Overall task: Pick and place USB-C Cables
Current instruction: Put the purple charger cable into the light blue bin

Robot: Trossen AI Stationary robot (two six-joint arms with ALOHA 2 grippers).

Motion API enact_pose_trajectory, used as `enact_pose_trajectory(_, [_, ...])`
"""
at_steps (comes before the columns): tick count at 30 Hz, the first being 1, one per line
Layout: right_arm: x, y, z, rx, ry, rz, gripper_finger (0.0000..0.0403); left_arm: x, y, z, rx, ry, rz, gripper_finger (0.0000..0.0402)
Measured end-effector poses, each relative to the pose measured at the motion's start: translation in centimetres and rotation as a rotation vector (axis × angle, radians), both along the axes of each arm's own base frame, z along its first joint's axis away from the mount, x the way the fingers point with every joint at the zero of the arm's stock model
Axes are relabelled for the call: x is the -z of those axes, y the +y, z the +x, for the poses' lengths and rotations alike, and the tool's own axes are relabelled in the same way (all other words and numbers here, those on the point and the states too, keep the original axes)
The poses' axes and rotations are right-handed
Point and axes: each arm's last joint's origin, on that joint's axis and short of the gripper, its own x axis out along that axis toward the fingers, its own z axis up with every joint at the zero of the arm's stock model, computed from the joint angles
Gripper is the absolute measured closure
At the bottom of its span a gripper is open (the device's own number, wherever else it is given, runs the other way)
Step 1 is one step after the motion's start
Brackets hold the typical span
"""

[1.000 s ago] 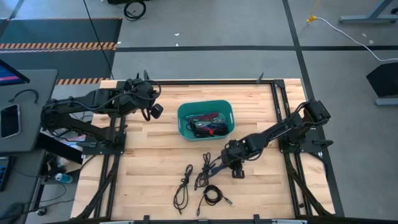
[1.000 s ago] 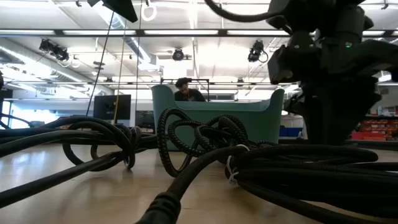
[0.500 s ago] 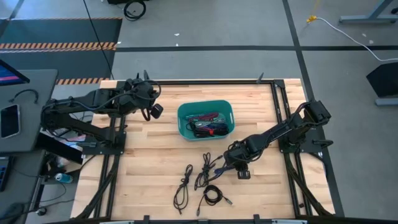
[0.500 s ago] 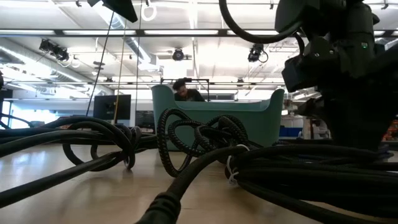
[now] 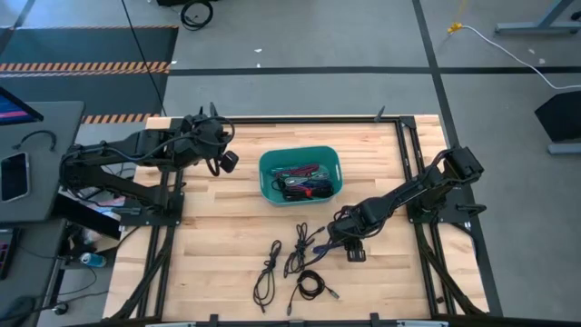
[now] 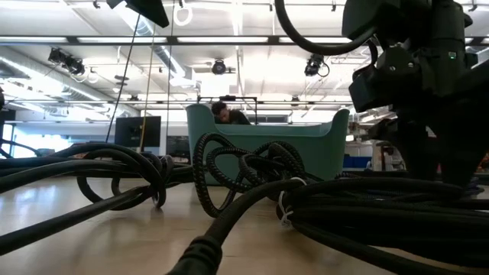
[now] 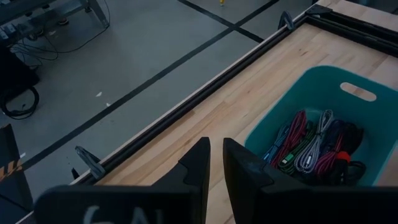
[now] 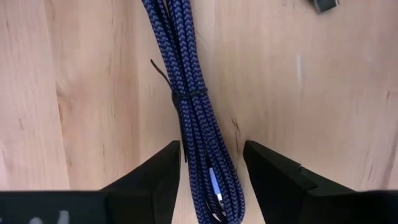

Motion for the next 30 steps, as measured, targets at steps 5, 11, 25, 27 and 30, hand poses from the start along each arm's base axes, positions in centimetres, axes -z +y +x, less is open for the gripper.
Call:
enact_pose_trajectory(5, [0.0, 0.0, 0.0, 0.040, -0.005, -0.004, 0.0239, 0.0, 0.0, 0.0, 0.000, 0.000, 0.000, 0.0351])
enact_pose_trajectory(11, [0.0, -0.1, 0.0, 0.107, 0.007, 0.018, 0.0357, 0.0, 0.0, 0.0, 0.000, 0.000, 0.000, 0.0351])
enact_pose_trajectory(25, [-3.5, 0.7, 3.5, 0.264, -0.139, 0.165, 0.0385, 0.0, 0.0, 0.0, 0.001, 0.001, 0.000, 0.0351])
enact_pose_trajectory(27, [-5.7, 0.8, 5.0, 0.248, -0.220, 0.166, 0.0385, 0.0, 0.0, 0.0, 0.000, 0.001, 0.000, 0.0351])
enact_pose_trajectory(30, [-9.5, 0.5, 6.8, 0.181, -0.335, 0.113, 0.0385, 0.0, 0.0, 0.0, 0.000, 0.001, 0.000, 0.0351])
